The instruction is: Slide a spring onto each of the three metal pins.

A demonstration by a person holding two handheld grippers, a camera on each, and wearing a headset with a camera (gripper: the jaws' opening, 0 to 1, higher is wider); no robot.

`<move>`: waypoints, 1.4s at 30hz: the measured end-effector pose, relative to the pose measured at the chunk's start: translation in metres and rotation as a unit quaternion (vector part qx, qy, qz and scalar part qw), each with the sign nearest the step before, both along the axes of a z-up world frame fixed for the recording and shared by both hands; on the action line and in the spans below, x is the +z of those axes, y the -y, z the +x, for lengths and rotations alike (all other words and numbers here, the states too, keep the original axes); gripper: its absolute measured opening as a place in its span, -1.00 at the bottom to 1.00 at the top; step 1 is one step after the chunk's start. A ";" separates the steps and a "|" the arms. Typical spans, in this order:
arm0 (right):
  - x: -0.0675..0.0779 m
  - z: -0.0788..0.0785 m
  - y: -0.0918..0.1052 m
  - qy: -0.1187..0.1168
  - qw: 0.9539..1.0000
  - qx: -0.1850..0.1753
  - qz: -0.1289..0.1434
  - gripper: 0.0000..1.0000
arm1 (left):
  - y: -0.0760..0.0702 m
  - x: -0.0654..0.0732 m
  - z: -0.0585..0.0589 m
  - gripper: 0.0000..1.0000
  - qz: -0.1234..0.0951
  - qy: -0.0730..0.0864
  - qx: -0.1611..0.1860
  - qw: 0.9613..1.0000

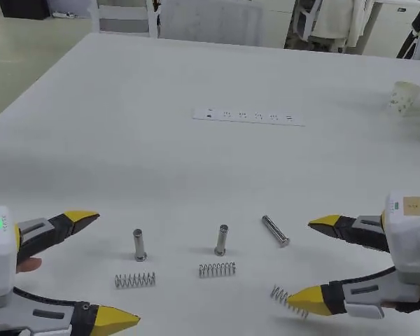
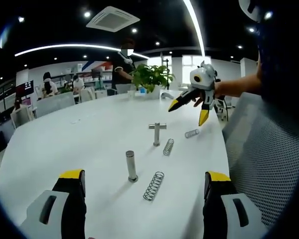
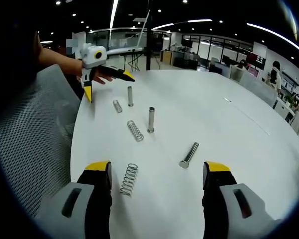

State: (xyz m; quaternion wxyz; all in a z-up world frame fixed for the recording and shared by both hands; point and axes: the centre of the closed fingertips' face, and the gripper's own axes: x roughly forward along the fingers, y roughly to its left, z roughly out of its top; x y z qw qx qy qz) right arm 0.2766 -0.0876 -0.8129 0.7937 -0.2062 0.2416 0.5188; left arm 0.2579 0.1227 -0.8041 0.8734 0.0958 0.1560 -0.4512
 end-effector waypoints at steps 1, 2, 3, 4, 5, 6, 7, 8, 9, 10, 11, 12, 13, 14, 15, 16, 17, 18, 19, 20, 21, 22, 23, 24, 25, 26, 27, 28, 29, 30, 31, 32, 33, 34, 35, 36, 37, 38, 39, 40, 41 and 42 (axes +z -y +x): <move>0.000 0.000 0.000 0.000 1.000 0.000 0.000 0.50 | 0.000 0.000 0.000 0.94 0.000 0.000 0.000 1.000; 0.000 0.000 0.000 -0.001 1.000 0.000 0.000 0.50 | 0.000 0.000 0.000 0.94 0.000 0.000 0.000 1.000; 0.000 0.000 0.000 0.000 1.000 0.000 0.000 0.50 | 0.000 0.000 0.000 0.94 0.000 0.000 0.000 1.000; -0.001 0.000 0.000 -0.001 1.000 0.000 0.000 0.50 | 0.000 0.000 0.000 0.94 0.001 -0.001 0.000 1.000; -0.001 0.000 0.000 -0.001 1.000 0.000 0.000 0.50 | 0.000 0.000 0.000 0.93 0.001 -0.001 0.000 1.000; -0.001 0.000 0.000 -0.001 1.000 0.000 0.001 0.50 | 0.000 0.000 0.000 0.94 0.000 -0.001 0.000 1.000; -0.001 0.000 0.000 -0.001 1.000 0.000 0.001 0.50 | 0.000 0.000 0.001 0.93 0.001 -0.001 0.001 1.000; -0.001 0.001 0.000 -0.001 1.000 -0.001 0.001 0.50 | 0.001 0.000 0.001 0.94 0.001 -0.001 0.001 1.000; -0.001 0.001 0.000 -0.001 1.000 -0.001 0.001 0.50 | 0.001 0.000 0.001 0.94 0.001 -0.001 0.001 1.000; -0.001 0.001 0.000 -0.001 1.000 -0.001 0.001 0.50 | 0.001 0.000 0.001 0.94 0.001 -0.001 0.000 1.000; -0.001 0.001 0.000 -0.001 1.000 -0.001 0.001 0.50 | 0.001 0.000 0.001 0.94 0.001 -0.001 0.000 1.000; -0.001 0.001 0.000 -0.001 1.000 -0.001 0.002 0.50 | 0.001 0.000 0.001 0.94 0.001 0.000 0.000 1.000; -0.001 0.001 0.000 -0.002 1.000 -0.001 0.002 0.49 | 0.002 0.000 0.001 0.94 0.000 -0.001 0.000 1.000; -0.001 0.002 0.000 -0.001 1.000 -0.001 0.002 0.50 | 0.002 0.000 0.001 0.94 0.001 0.000 0.000 1.000; -0.001 0.002 0.000 -0.001 1.000 -0.001 0.002 0.49 | 0.002 0.000 0.001 0.94 0.001 0.000 0.000 1.000; -0.001 0.002 0.001 -0.001 1.000 -0.001 0.001 0.49 | 0.002 0.000 0.001 0.94 0.001 0.000 0.000 1.000; -0.001 0.002 0.001 -0.001 1.000 -0.001 0.001 0.49 | 0.002 0.000 0.001 0.93 0.001 0.000 0.000 1.000; -0.001 0.002 0.001 -0.001 1.000 -0.001 0.001 0.49 | 0.002 0.000 0.001 0.94 0.001 -0.001 0.000 1.000; -0.001 0.002 0.000 -0.001 1.000 -0.001 0.002 0.49 | 0.002 0.000 0.001 0.93 0.000 -0.001 0.000 1.000; -0.001 0.002 0.000 -0.002 1.000 -0.001 0.001 0.49 | 0.002 0.000 0.001 0.93 0.001 -0.001 0.000 1.000; -0.001 0.002 0.000 -0.001 1.000 0.000 0.000 0.49 | 0.002 0.000 0.001 0.93 0.001 0.000 0.001 1.000; -0.001 0.002 0.000 -0.001 1.000 0.000 0.000 0.49 | 0.001 0.000 0.001 0.93 0.001 -0.001 0.001 1.000; -0.001 0.002 0.000 -0.001 1.000 0.000 0.000 0.49 | 0.001 0.000 0.002 0.93 0.001 -0.001 0.001 1.000; 0.000 0.003 0.000 -0.001 1.000 0.000 0.001 0.49 | 0.001 0.000 0.002 0.93 0.001 -0.001 0.001 1.000; 0.000 0.003 0.000 0.000 1.000 -0.001 0.000 0.49 | 0.001 0.000 0.002 0.93 0.001 -0.001 0.001 1.000; 0.000 0.003 0.000 -0.001 1.000 -0.001 0.000 0.49 | 0.001 0.000 0.002 0.93 0.001 -0.001 0.002 1.000; 0.000 0.003 0.000 0.000 1.000 -0.001 0.001 0.49 | 0.001 0.000 0.002 0.93 0.001 -0.001 0.001 1.000; 0.000 0.004 0.000 -0.001 1.000 -0.001 0.001 0.49 | 0.001 0.000 0.002 0.93 0.001 0.000 0.001 1.000; 0.001 0.004 0.000 0.000 1.000 -0.001 0.000 0.49 | 0.001 0.000 0.002 0.93 0.001 0.000 0.001 1.000; 0.000 0.004 0.000 -0.001 1.000 -0.001 0.000 0.49 | 0.001 0.000 0.002 0.93 0.000 0.000 0.001 1.000; 0.000 0.004 0.000 -0.001 1.000 -0.001 0.000 0.49 | 0.000 0.001 0.003 0.93 0.000 0.001 0.002 1.000; 0.000 0.004 0.000 -0.001 1.000 -0.001 -0.001 0.49 | 0.000 0.001 0.003 0.93 0.000 0.001 0.002 1.000; 0.001 0.004 0.000 -0.001 1.000 -0.001 0.000 0.49 | 0.000 0.001 0.003 0.93 0.000 0.001 0.002 1.000; 0.001 0.004 0.000 -0.001 1.000 -0.001 0.000 0.48 | 0.000 0.001 0.002 0.93 0.000 0.001 0.001 1.000; 0.001 0.005 0.000 -0.001 1.000 -0.002 0.000 0.48 | 0.000 0.000 0.002 0.93 0.000 0.001 0.001 1.000; 0.002 0.005 0.000 -0.001 1.000 -0.002 0.000 0.48 | 0.000 0.000 0.002 0.93 0.000 0.001 0.001 1.000; 0.002 0.005 0.000 -0.001 1.000 -0.003 0.000 0.48 | 0.000 0.000 0.002 0.93 0.000 0.001 0.001 1.000; 0.002 0.006 0.000 -0.001 1.000 -0.004 0.000 0.48 | 0.000 0.001 0.003 0.93 0.000 0.001 0.002 1.000; 0.003 0.006 0.000 -0.001 1.000 -0.004 0.000 0.48 | 0.000 0.001 0.003 0.93 -0.001 0.002 0.002 1.000; 0.003 0.006 0.000 -0.001 1.000 -0.004 0.000 0.48 | 0.000 0.001 0.003 0.93 -0.001 0.001 0.002 1.000; 0.003 0.006 0.000 -0.001 1.000 -0.005 0.000 0.48 | -0.001 0.001 0.003 0.93 -0.001 0.001 0.002 1.000; 0.004 0.007 0.000 -0.001 1.000 -0.005 0.001 0.48 | -0.001 0.001 0.003 0.93 -0.001 0.001 0.002 1.000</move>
